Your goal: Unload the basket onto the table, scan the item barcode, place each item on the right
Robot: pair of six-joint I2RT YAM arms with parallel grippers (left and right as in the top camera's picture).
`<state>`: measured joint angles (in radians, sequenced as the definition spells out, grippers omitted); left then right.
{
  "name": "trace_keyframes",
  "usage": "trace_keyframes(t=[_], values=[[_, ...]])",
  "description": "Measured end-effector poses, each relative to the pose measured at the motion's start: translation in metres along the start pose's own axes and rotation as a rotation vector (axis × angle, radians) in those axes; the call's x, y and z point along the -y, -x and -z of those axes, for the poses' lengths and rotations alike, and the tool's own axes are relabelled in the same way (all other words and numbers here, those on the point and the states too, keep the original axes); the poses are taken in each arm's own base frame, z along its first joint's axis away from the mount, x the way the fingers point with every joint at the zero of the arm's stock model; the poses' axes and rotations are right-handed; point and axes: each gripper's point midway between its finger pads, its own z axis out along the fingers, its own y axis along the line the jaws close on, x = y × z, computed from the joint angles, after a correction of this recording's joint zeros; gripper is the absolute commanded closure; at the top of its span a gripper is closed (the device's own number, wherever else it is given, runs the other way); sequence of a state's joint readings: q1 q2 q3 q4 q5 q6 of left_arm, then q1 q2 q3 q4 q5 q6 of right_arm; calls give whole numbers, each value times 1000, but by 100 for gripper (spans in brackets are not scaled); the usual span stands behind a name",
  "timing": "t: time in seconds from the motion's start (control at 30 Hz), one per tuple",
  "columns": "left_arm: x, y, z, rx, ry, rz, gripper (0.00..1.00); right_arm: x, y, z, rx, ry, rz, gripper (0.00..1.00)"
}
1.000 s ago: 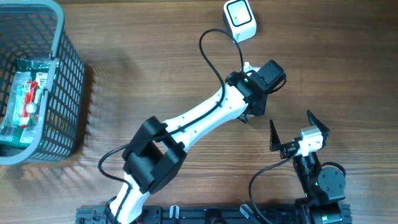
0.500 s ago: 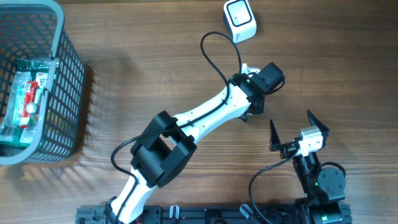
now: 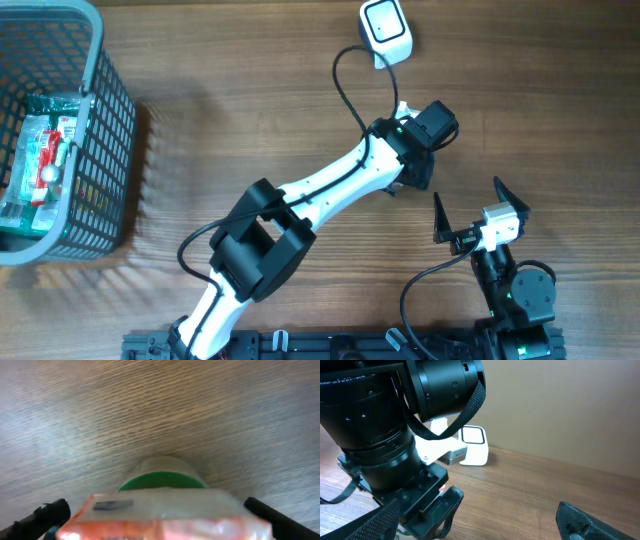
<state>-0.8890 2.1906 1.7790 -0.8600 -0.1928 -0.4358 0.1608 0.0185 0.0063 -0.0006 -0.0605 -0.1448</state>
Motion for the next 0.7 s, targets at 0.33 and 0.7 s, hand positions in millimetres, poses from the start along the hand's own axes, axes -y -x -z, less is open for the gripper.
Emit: trace_keyframes(t=[0.33, 0.7], values=[[5, -2, 3, -6, -34, -402, 52, 0, 0, 0, 0, 0, 0, 0], [6, -9, 16, -50, -64, -207, 71, 0, 0, 0, 0, 0, 0, 1]])
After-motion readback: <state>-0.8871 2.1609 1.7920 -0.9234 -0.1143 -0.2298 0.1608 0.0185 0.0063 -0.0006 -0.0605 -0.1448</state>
